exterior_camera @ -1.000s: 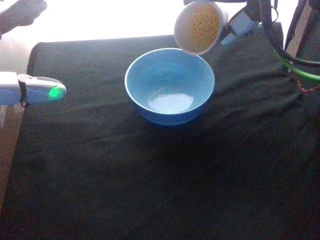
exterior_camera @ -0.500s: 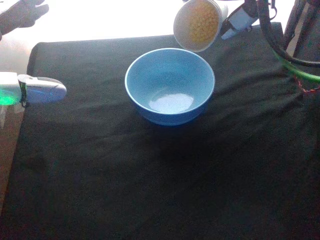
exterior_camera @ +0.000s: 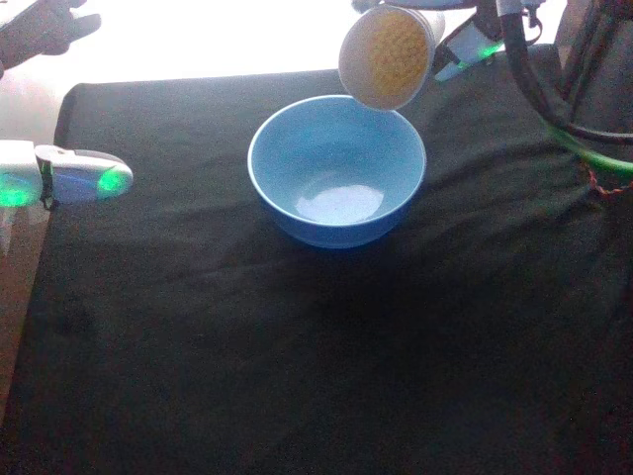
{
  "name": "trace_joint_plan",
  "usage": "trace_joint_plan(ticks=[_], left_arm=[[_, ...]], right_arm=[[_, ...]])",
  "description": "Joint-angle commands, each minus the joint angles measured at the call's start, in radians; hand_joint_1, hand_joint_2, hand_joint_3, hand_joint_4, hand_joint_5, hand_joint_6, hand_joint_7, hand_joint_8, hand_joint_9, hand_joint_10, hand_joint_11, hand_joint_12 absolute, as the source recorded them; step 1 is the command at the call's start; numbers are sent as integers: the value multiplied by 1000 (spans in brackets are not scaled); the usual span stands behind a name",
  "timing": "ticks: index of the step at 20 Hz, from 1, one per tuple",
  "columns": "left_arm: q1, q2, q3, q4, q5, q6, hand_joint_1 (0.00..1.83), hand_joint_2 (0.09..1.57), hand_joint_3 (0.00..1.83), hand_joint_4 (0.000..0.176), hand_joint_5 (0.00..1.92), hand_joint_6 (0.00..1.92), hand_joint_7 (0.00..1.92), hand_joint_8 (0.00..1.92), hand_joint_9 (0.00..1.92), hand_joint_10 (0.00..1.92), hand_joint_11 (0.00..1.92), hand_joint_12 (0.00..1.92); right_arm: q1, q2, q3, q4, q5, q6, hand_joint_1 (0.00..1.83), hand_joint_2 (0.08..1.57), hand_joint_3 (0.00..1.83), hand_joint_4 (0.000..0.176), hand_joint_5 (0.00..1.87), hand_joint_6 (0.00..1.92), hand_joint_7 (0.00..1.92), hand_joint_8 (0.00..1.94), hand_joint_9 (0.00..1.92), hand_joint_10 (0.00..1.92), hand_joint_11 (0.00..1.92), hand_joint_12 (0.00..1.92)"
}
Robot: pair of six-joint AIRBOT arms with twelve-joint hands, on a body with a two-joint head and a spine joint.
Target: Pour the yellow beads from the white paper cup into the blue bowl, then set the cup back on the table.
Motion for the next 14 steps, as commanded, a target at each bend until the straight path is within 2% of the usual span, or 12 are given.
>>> trace_joint_plan(ticks=[1,3,5,6,7,8,9,10,11,13,14], left_arm=[[-13,0,7,-18,-125,-9,810,793,0,0,7,0,267,0,259,3,47,668],[-13,1,8,-18,-126,-10,826,798,0,0,0,0,269,1,258,2,45,669],[-13,1,9,-17,-125,-11,834,804,1,0,0,0,248,0,242,0,40,668],[-13,0,9,-17,-125,-12,806,797,0,0,5,2,259,5,248,3,50,672],[-13,0,9,-17,-125,-12,793,796,0,0,0,0,256,4,250,4,53,674],[-13,0,9,-17,-125,-12,790,796,0,0,0,0,268,9,250,4,52,675],[-13,0,9,-16,-124,-14,794,800,0,0,1,0,274,9,249,3,39,673],[-13,0,9,-16,-124,-14,794,800,0,0,1,0,274,9,249,3,39,673],[-14,0,9,-16,-124,-14,793,804,2,0,0,0,278,10,255,5,50,678],[-14,0,10,-15,-123,-15,796,790,0,0,1,0,271,5,252,3,43,673],[-15,0,10,-14,-123,-15,773,789,0,0,1,0,273,5,256,4,48,676]], right_arm=[[15,1,-3,4,-36,-9,1156,1153,0,0,901,1104,778,1856,957,1921,1120,1921],[15,1,-6,-3,-37,-9,1159,1145,0,0,915,1077,784,1824,922,1921,1087,1921],[17,1,-9,-15,-40,-9,1150,1156,2,0,888,1122,831,1890,1004,1921,1142,1921],[17,1,-11,-19,-41,-9,1147,1165,1,0,871,1142,789,1835,925,1921,1069,1921],[17,2,-13,-24,-42,-9,1200,1206,7,0,781,1253,787,1459,792,1850,900,1921],[18,2,-14,-31,-43,-9,1225,1188,0,0,816,1196,843,1300,815,1765,903,1921],[18,4,-22,-43,-44,-9,1224,1203,1,0,790,1239,818,1332,859,1878,999,1921],[18,6,-26,-45,-44,-9,1224,1203,1,0,790,1239,818,1332,859,1878,999,1921],[18,8,-32,-54,-44,-9,1205,1235,10,0,725,1332,759,1413,848,1877,1008,1921],[18,7,-27,-58,-81,-9,1223,1211,0,0,778,1251,808,1340,869,1863,993,1921],[18,7,-26,-58,-81,-9,1163,1177,0,0,853,1160,847,1593,900,1909,1023,1921]])
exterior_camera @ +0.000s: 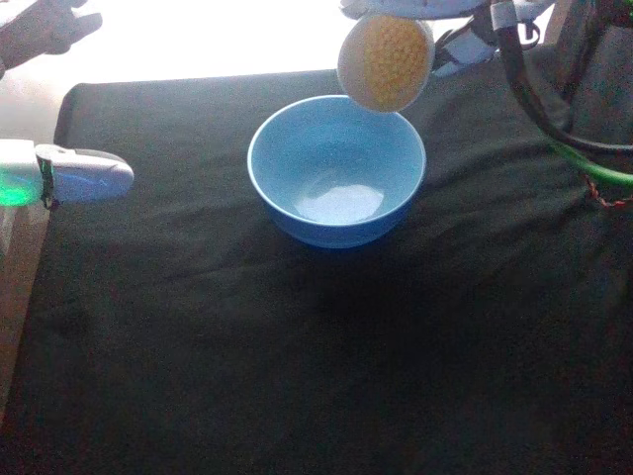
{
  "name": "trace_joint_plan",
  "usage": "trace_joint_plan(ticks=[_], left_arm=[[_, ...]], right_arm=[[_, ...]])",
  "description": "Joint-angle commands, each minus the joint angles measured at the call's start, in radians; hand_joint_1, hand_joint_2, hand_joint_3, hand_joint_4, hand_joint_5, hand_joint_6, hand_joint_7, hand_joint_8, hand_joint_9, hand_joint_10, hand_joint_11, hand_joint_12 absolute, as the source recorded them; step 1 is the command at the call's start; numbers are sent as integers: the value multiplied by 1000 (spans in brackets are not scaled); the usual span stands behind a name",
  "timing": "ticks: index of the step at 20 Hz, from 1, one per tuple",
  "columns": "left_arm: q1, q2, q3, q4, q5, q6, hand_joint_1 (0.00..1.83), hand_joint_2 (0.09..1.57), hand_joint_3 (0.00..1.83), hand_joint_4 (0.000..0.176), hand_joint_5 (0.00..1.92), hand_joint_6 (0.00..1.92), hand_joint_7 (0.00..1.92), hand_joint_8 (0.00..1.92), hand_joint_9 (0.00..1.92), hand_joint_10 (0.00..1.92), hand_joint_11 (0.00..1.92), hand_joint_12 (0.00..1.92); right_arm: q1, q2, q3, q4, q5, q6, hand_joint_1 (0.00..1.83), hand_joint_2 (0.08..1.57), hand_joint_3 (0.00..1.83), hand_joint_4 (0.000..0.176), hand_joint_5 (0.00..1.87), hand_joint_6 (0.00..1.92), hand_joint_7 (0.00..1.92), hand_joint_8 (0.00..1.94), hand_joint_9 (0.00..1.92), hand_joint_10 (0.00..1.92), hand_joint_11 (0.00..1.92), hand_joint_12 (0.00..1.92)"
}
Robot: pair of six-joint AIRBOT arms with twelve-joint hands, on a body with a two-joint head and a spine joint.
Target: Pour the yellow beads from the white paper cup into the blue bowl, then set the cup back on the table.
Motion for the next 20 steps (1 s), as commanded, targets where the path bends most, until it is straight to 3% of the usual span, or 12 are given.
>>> trace_joint_plan(ticks=[1,2,3,5,6,8,9,10,11,13,15,20], left_arm=[[-11,0,8,-19,-125,-8,780,793,0,0,0,0,270,3,252,2,45,675],[-11,0,9,-19,-125,-9,767,795,0,0,6,2,273,4,259,5,55,681],[-11,0,10,-19,-125,-9,766,792,0,0,6,2,268,2,258,4,53,681],[-11,0,10,-19,-124,-9,802,795,0,0,8,2,269,1,252,1,33,678],[-11,0,10,-19,-124,-9,780,794,0,0,7,1,275,4,252,1,37,682],[-11,0,10,-19,-124,-10,799,789,0,0,5,0,261,0,231,0,23,683],[-11,-1,10,-19,-124,-10,781,786,0,0,5,0,263,1,237,2,30,692],[-11,-1,11,-19,-125,-10,796,799,0,0,2,0,259,1,232,1,5,738],[-11,-1,11,-19,-125,-10,818,793,0,0,10,0,276,0,236,0,12,712],[-11,-1,11,-18,-124,-10,824,792,0,0,12,0,273,2,235,0,26,673],[-11,-1,12,-18,-124,-10,805,801,4,0,0,0,271,3,226,0,23,662],[-11,-3,13,-18,-124,-10,791,798,1,0,9,1,269,0,240,3,43,682]], right_arm=[[18,1,-2,4,-55,-9,1145,1183,3,0,842,1200,808,1737,881,1919,1009,1921],[18,1,-5,-6,-55,-9,1122,1216,8,0,784,1302,735,1866,878,1921,1036,1921],[18,1,-4,-8,-59,-9,1196,1225,3,0,757,1297,763,1490,859,1921,1010,1921],[18,1,-6,-12,-60,-9,1222,1209,0,0,789,1245,807,1353,815,1921,917,1921],[18,1,-7,-16,-60,-9,1219,1218,2,0,766,1287,789,1380,742,1921,837,1921],[18,1,-7,-21,-61,-9,1130,1209,6,0,801,1298,842,1888,936,1921,1048,1921],[18,1,-9,-27,-60,-9,1122,1218,7,0,784,1328,829,1903,962,1921,1073,1921],[18,1,-12,-37,-61,-9,1180,1252,9,0,709,1382,740,1570,887,1921,1043,1921],[18,1,-11,-42,-65,-9,1324,1220,0,0,785,977,798,1387,730,1723,801,1921],[18,1,-13,-43,-69,-9,1347,1215,0,0,797,951,784,1379,746,1675,791,1921],[18,3,-17,-44,-69,-9,1150,1195,0,0,838,1215,806,1792,782,1904,901,1921],[18,2,-20,-65,-70,-9,1227,1213,0,0,846,1017,796,1555,713,1848,763,1921]])
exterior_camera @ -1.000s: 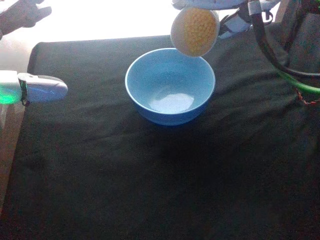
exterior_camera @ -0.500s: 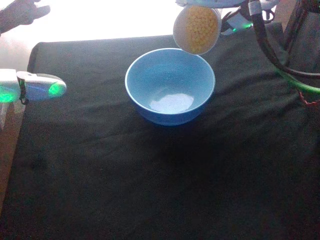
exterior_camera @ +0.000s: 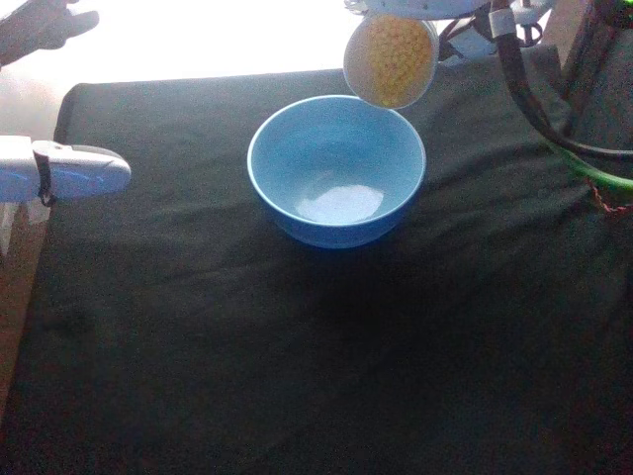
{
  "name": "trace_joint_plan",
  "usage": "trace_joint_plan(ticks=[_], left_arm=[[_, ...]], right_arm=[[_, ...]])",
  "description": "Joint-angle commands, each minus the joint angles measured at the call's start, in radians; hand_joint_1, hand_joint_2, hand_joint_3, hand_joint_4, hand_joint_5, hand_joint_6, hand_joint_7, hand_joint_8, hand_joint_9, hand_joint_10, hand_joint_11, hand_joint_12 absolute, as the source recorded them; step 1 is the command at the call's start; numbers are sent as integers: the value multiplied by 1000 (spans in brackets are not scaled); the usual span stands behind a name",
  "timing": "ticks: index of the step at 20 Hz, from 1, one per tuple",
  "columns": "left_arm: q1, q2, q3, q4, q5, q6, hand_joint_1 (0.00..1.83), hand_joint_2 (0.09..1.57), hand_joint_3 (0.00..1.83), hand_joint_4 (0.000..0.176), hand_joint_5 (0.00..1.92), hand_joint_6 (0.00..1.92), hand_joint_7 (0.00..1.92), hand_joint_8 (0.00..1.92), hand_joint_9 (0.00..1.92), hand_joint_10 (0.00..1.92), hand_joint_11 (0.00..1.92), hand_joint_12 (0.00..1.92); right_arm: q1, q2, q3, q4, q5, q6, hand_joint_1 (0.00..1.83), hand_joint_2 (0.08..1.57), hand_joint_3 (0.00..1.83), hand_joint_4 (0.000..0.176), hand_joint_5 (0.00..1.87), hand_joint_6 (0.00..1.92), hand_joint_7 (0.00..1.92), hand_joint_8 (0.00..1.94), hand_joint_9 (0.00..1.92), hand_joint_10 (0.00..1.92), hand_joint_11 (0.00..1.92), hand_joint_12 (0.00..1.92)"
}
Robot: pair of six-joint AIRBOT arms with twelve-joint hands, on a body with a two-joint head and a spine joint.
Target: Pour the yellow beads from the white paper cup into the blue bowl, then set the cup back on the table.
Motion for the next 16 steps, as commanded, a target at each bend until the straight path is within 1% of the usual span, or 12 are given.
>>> trace_joint_plan(ticks=[1,2,3,5,8,10,11,12,13,14,15,16], left_arm=[[-11,-3,6,-17,-123,-7,794,798,0,0,5,0,259,0,233,0,28,678],[-11,-4,7,-16,-121,-7,796,795,0,0,7,1,266,4,241,4,26,678],[-11,-4,7,-16,-121,-7,807,803,2,0,5,0,265,3,237,2,24,680],[-11,-4,7,-16,-120,-8,804,795,0,0,11,3,281,8,246,5,31,680],[-11,-4,8,-16,-120,-9,803,799,1,0,10,2,279,5,258,9,39,682],[-11,-4,8,-16,-120,-9,776,796,0,0,8,0,272,2,252,5,45,684],[-11,-4,8,-16,-120,-9,789,797,0,0,5,0,271,1,245,2,41,686],[-11,-4,8,-16,-121,-9,789,797,0,0,5,0,271,1,245,2,41,686],[-11,-4,8,-16,-120,-9,809,806,0,0,4,0,252,2,236,0,13,739],[-11,-4,8,-16,-120,-9,813,807,0,0,4,0,261,8,239,2,6,749],[-12,-4,8,-16,-121,-9,815,794,0,0,9,2,272,11,247,4,1,750],[-12,-4,8,-16,-121,-9,802,794,0,0,7,1,267,8,250,5,1,748]], right_arm=[[18,0,-3,0,-47,-9,1193,1241,3,0,797,1121,740,1606,612,1823,501,1921],[18,0,-2,0,-47,-9,1144,1256,6,0,781,1311,692,1526,546,1636,99,1861],[18,0,-2,-2,-47,-9,1141,1285,12,0,683,1637,708,1333,584,1062,3,1449],[18,0,-3,-4,-47,-9,1100,1301,32,2,685,1602,634,1528,638,1502,123,1870],[19,0,-6,-15,-47,-9,1088,1329,5,15,646,1629,619,1512,489,1267,0,1695],[21,0,-8,-21,-47,-9,899,1377,3,0,565,1667,769,971,528,976,0,1546],[23,0,-10,-24,-47,-9,727,1492,22,15,776,1834,841,1333,585,1292,0,1845],[24,0,-13,-31,-47,-9,727,1492,22,15,776,1834,841,1333,585,1292,0,1845],[26,0,-17,-38,-47,-9,584,1561,63,34,901,1907,906,1625,597,1644,0,1724],[27,1,-20,-43,-47,-9,501,1569,129,0,824,1864,928,1597,583,1617,0,1374],[29,1,-24,-51,-47,-9,686,1474,86,0,517,1886,920,1682,627,1674,0,1184],[30,1,-25,-53,-47,-9,923,1340,15,0,636,1594,1016,1639,864,1789,292,1774]])
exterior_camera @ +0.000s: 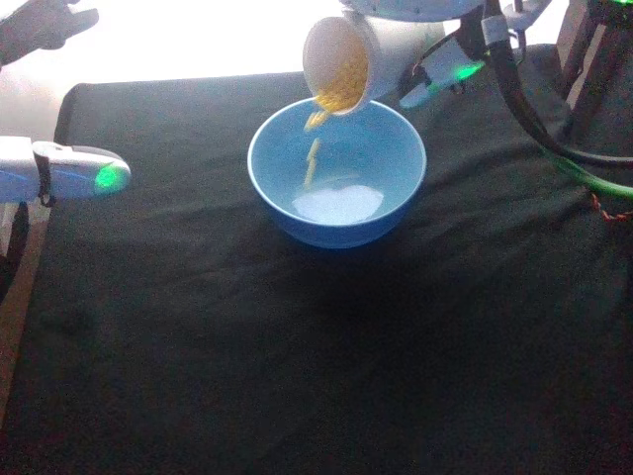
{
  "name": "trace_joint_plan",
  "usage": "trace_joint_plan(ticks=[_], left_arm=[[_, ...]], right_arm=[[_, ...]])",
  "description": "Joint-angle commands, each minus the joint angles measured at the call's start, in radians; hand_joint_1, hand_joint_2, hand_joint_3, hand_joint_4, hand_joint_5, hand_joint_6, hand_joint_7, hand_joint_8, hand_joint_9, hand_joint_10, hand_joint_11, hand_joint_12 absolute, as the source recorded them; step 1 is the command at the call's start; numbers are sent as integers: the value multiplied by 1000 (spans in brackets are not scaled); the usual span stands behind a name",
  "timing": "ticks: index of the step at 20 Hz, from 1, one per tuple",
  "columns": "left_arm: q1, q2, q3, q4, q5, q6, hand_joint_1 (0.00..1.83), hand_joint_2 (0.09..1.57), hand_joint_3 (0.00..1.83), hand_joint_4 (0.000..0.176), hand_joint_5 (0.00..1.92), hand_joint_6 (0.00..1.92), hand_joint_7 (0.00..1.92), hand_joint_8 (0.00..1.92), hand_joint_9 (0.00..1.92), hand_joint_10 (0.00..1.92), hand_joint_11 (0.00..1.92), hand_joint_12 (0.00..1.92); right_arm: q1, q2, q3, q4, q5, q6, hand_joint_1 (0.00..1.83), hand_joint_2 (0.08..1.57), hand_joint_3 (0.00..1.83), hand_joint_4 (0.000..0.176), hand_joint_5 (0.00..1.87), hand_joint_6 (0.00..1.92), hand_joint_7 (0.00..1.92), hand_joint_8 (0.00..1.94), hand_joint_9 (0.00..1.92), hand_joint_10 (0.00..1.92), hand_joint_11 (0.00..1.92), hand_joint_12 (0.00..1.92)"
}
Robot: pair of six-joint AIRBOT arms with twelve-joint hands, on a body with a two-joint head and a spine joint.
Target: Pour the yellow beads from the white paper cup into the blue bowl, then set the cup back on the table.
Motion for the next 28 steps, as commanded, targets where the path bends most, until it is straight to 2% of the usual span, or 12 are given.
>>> trace_joint_plan(ticks=[1,2,4,7,9,11,12,14,16,18,22,28], left_arm=[[-11,-3,5,-18,-121,-9,777,797,0,0,9,1,277,10,259,8,5,746],[-12,-3,5,-18,-121,-9,761,799,0,0,9,0,285,2,267,3,17,714],[-12,-3,5,-18,-121,-9,771,799,0,0,9,0,285,0,266,1,25,709],[-12,-3,5,-18,-124,-11,772,798,1,0,5,0,272,6,251,2,31,707],[-12,-3,5,-18,-124,-12,732,796,0,0,12,3,292,12,262,7,45,709],[-12,-3,5,-18,-125,-13,779,803,2,0,10,1,288,7,261,5,47,714],[-12,-3,5,-18,-125,-13,780,801,1,0,6,0,284,4,259,4,47,714],[-12,-3,5,-18,-125,-13,793,796,0,0,5,0,275,0,249,0,34,704],[-12,-3,5,-18,-126,-13,763,792,0,0,10,2,267,1,247,1,30,699],[-12,-3,5,-18,-127,-14,755,796,0,0,11,2,286,8,254,4,37,701],[-12,-3,5,-18,-127,-14,771,792,0,0,9,1,282,4,250,1,26,690],[-12,-3,5,-18,-126,-14,789,796,1,0,9,2,273,7,251,3,36,688]], right_arm=[[22,2,-2,0,-54,-9,1010,1263,0,0,765,1409,1058,1608,920,1862,468,1892],[23,2,-4,-5,-54,-9,902,1311,0,52,674,1548,1034,1600,788,1777,93,1915],[23,1,-6,-16,-54,-9,886,1353,10,0,604,1622,977,1574,709,1754,18,1920],[23,2,-7,-17,-54,-9,931,1384,5,0,564,1679,926,1824,835,1920,590,1921],[23,3,-7,-17,-55,-9,948,1338,0,0,636,1571,966,1611,789,1874,337,1921],[23,4,-7,-19,-55,-9,978,1247,0,65,790,1343,1031,1639,977,1906,749,1921],[23,5,-7,-20,-55,-9,1135,1254,0,0,730,1253,848,1549,774,1859,648,1921],[23,5,-9,-20,-55,-9,1178,1245,0,0,725,1323,785,1417,726,1637,435,1913],[23,5,-10,-20,-55,-9,819,1355,32,81,569,1670,820,1631,630,1769,316,1921],[23,5,-10,-20,-55,-9,1127,1264,9,0,729,1255,746,1683,640,1915,556,1921],[23,5,-10,-20,-56,-9,1197,1199,1,0,815,1075,860,1391,588,1514,354,1921],[23,5,-11,-26,-57,-9,1225,1189,9,0,844,993,861,1447,605,1655,389,1921]])
